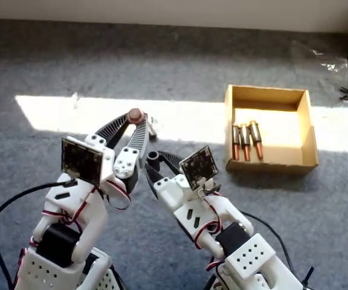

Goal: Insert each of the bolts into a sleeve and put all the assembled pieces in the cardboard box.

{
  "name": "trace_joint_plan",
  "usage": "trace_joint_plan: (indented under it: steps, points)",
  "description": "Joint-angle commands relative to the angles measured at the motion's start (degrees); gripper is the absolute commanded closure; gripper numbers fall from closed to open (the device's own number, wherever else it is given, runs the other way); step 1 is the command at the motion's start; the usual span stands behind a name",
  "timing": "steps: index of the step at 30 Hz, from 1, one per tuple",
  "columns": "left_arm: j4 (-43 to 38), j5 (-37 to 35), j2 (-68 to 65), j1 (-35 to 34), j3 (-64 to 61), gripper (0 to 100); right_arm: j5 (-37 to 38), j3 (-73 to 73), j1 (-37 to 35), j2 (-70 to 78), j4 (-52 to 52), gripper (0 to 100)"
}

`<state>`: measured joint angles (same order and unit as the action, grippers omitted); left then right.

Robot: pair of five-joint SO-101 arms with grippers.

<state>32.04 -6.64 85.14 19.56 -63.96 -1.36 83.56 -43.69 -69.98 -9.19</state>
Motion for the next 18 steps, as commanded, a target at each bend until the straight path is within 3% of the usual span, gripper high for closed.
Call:
trace_joint_plan:
  steps: [1, 14, 18]
  points:
    - [-1.49, -0.70, 3.74, 0.84, 0.40, 100, -0.26, -1.27, -0.13, -1.01, 1.63, 99.5]
    - [2.02, -5.10, 6.02, 0.84, 0.40, 100, 12.84, -1.01, -0.22, -1.01, 7.60, 99.5]
    - [2.29, -5.10, 5.76, 0.84, 0.40, 100, 13.45, -1.01, -0.22, -1.01, 7.60, 99.5]
